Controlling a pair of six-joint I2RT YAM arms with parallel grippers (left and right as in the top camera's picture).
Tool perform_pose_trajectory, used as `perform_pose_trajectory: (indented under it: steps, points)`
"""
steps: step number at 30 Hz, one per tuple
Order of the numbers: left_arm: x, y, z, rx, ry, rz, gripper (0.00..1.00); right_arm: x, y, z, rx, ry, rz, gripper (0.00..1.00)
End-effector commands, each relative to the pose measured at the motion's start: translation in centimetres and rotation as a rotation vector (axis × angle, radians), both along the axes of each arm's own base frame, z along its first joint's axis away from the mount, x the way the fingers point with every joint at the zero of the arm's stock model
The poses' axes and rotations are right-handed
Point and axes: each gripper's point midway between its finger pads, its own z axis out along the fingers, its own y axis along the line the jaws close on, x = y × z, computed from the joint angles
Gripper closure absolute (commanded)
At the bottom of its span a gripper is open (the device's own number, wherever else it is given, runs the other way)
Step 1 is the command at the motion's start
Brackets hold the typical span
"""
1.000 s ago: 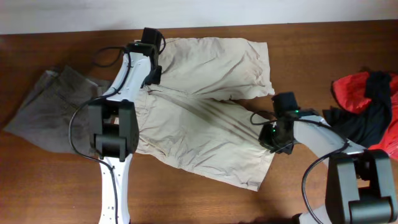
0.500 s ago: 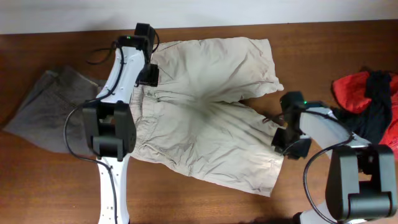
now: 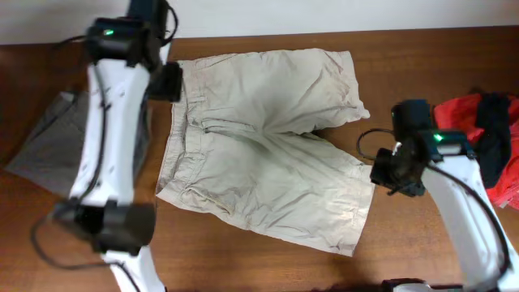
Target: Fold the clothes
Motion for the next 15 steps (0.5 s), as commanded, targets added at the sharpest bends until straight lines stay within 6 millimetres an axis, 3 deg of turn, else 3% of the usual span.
perform_pose_trajectory:
  steps: [1, 6, 9, 12, 15]
  points:
    - [-2.7, 0.3, 3.3, -0.022, -0.038, -0.011, 0.33, -0.6, 1.0, 2.4, 0.052, -0.083, 0.043, 0.57]
    - [-6.3, 0.9, 8.0, -0.051, -0.154, 0.019, 0.33, -2.7, 1.9, 5.8, 0.103, -0.208, 0.060, 0.51]
    - [-9.0, 1.3, 10.2, -0.072, -0.217, 0.044, 0.33, -4.2, 2.6, 7.4, 0.138, -0.266, 0.073, 0.40]
    - [-11.7, 2.0, 10.0, -0.070, -0.223, 0.087, 0.32, -5.6, 2.9, 8.3, 0.154, -0.297, 0.080, 0.32]
    - [-13.1, 2.1, 7.5, -0.074, -0.185, 0.100, 0.32, -6.2, 3.1, 8.2, 0.155, -0.289, 0.129, 0.31]
